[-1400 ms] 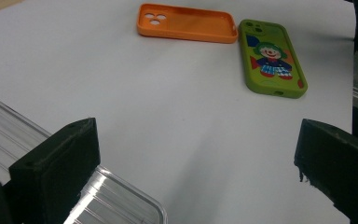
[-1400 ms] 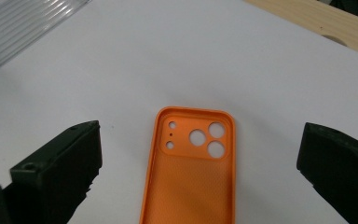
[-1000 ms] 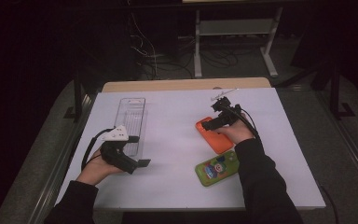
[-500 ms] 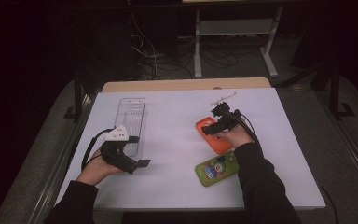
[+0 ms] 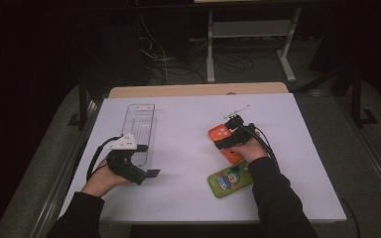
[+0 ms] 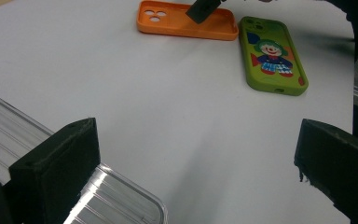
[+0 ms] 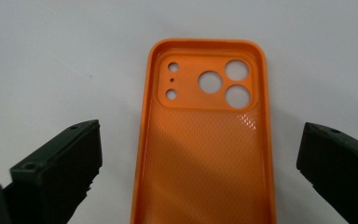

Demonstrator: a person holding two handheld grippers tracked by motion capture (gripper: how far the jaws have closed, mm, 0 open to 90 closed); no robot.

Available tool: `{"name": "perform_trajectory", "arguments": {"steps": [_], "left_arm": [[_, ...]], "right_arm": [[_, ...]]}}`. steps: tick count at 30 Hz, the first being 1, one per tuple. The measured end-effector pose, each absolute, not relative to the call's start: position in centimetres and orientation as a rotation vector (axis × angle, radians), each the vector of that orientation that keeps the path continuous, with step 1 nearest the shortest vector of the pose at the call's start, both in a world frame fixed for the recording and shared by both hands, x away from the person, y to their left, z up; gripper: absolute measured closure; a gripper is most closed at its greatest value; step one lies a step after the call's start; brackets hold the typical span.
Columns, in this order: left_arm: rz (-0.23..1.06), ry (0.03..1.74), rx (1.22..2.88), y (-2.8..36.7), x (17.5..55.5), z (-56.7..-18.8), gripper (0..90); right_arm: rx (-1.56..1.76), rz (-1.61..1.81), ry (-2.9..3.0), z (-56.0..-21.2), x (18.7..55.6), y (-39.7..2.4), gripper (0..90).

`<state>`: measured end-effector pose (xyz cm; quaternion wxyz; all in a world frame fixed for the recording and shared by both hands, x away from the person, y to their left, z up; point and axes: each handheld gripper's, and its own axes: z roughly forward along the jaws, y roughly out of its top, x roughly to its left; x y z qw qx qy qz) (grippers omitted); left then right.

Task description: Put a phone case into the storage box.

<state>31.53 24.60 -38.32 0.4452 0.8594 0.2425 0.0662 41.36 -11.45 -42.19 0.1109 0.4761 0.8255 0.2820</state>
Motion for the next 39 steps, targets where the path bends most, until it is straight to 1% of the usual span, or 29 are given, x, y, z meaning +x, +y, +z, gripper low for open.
{"name": "perform_trajectory", "arguments": {"steps": [14,17,24,28,39], "left_arm": [[0.167,0.597,2.136,24.6,31.6,-38.4,0.0],[0.165,0.598,2.138,24.6,31.6,-38.4,0.0],[0.162,0.601,2.137,24.6,31.6,-38.4,0.0],[0.165,0.599,2.137,24.6,31.6,-38.4,0.0],[0.163,0.6,2.133,24.4,31.6,-38.4,0.0]], "right_arm": [[1.416,0.764,2.434,-44.2,41.1,-11.3,0.0],[1.411,0.772,2.435,-44.4,41.0,-11.3,4.2],[1.389,0.749,2.43,-44.6,40.9,-11.2,6.9],[1.398,0.748,2.429,-44.4,40.7,-11.2,10.5],[1.401,0.742,2.423,-44.4,40.6,-11.2,14.2]]}}
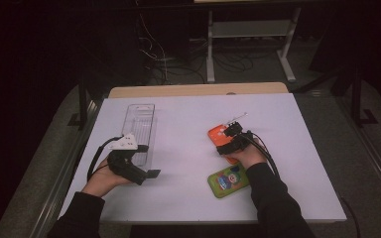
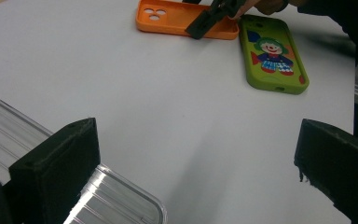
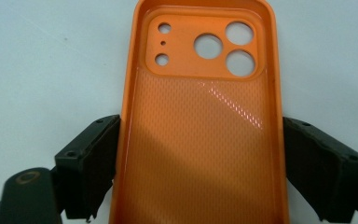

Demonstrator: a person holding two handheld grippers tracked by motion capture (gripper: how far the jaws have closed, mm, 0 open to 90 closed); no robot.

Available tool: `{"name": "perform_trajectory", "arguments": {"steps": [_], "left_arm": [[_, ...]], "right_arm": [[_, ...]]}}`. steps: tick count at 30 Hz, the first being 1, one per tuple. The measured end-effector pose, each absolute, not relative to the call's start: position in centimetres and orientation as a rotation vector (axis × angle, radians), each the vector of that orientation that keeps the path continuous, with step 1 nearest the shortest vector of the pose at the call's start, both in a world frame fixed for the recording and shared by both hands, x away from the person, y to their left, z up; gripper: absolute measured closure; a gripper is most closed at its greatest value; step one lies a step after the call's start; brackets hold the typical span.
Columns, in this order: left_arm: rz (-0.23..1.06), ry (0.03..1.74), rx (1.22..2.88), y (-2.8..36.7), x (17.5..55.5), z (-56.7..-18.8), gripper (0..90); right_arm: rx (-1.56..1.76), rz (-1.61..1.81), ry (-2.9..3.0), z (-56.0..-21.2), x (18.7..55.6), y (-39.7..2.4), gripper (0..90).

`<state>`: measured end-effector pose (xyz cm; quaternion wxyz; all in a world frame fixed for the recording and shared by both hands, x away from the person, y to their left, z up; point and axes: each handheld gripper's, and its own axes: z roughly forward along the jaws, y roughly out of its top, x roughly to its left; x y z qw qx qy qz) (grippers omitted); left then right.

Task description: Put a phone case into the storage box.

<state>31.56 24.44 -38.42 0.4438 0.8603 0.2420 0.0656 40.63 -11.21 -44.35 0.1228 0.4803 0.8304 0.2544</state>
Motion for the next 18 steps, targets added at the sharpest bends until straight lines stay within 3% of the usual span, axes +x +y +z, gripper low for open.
{"name": "perform_trajectory", "arguments": {"steps": [18], "left_arm": [[0.162,0.601,2.138,24.5,31.7,-38.5,0.0]], "right_arm": [[1.384,0.717,2.434,-43.2,41.2,-11.3,15.1]]}}
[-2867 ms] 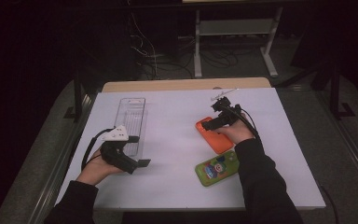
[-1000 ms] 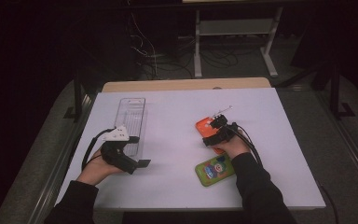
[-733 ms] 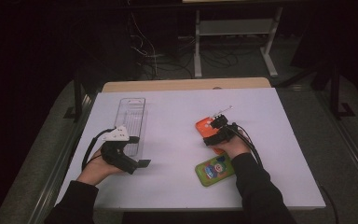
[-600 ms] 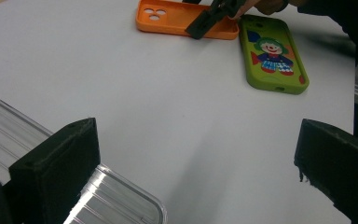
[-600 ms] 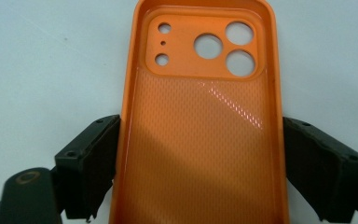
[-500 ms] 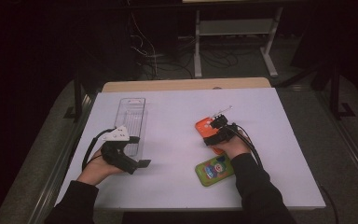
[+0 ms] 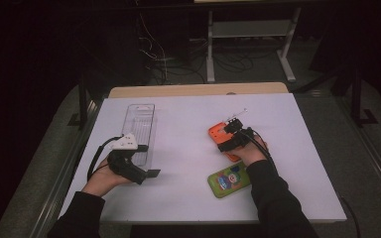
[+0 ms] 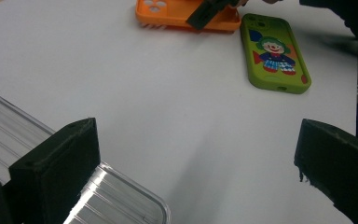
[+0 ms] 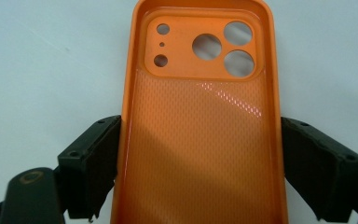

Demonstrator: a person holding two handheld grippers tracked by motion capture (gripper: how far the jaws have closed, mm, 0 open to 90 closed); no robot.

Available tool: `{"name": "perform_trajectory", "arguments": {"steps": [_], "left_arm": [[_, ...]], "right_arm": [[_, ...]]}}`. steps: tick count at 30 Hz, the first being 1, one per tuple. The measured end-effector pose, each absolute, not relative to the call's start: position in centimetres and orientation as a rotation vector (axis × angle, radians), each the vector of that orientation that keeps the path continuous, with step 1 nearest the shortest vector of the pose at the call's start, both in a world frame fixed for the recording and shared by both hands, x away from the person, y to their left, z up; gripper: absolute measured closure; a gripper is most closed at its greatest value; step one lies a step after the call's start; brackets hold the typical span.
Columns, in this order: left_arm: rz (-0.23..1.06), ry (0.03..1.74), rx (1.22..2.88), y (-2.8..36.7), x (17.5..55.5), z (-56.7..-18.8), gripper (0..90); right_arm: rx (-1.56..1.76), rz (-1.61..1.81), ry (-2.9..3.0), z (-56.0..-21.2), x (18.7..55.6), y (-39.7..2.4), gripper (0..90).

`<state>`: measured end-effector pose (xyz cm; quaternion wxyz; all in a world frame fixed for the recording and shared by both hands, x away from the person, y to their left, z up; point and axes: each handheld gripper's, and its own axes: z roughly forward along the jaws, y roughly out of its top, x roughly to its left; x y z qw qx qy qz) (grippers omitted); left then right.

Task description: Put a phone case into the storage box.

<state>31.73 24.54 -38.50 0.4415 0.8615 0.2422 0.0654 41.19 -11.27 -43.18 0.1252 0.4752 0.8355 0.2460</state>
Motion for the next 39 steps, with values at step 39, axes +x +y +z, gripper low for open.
{"name": "perform_trajectory", "arguments": {"steps": [39], "left_arm": [[0.113,0.522,2.127,20.3,36.7,-35.5,0.0]], "right_arm": [[1.049,0.863,2.677,-37.7,39.9,-15.3,15.0]]}}
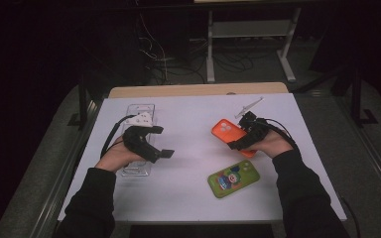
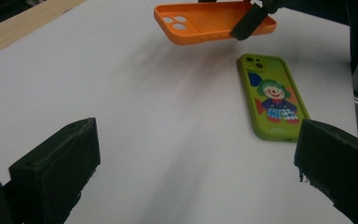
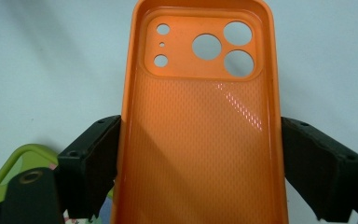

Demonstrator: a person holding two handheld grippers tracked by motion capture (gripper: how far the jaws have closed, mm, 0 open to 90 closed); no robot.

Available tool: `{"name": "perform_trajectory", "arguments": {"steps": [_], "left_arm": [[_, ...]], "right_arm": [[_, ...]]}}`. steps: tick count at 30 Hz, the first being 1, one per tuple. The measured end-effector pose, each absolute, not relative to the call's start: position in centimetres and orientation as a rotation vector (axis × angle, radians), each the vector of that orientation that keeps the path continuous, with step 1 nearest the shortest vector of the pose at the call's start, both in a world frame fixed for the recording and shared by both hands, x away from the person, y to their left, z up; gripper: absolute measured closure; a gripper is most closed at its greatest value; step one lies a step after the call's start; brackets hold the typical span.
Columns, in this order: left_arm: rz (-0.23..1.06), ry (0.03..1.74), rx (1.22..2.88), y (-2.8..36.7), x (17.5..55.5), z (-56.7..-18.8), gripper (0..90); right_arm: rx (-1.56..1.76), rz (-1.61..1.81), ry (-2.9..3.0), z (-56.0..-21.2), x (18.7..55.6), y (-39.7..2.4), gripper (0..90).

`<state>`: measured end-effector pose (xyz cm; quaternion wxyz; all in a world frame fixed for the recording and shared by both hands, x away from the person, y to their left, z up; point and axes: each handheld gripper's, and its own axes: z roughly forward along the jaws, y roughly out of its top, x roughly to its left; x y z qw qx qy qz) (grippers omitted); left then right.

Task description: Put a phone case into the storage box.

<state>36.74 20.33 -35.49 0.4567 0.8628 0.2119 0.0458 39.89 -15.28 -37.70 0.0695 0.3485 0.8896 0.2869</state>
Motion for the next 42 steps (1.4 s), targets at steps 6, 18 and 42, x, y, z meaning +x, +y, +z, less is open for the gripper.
{"name": "perform_trajectory", "arguments": {"steps": [6,18,42], "left_arm": [[0.082,0.483,2.136,18.9,37.6,-35.4,0.0],[0.077,0.388,2.158,16.5,37.7,-35.7,0.0],[0.023,0.258,2.212,14.9,36.1,-35.6,0.0]], "right_arm": [[1.039,0.885,2.671,-37.4,39.6,-15.5,15.0],[0.952,0.915,2.711,-37.4,38.8,-15.7,15.0],[0.521,0.929,2.867,-38.0,36.5,-11.9,14.9]]}}
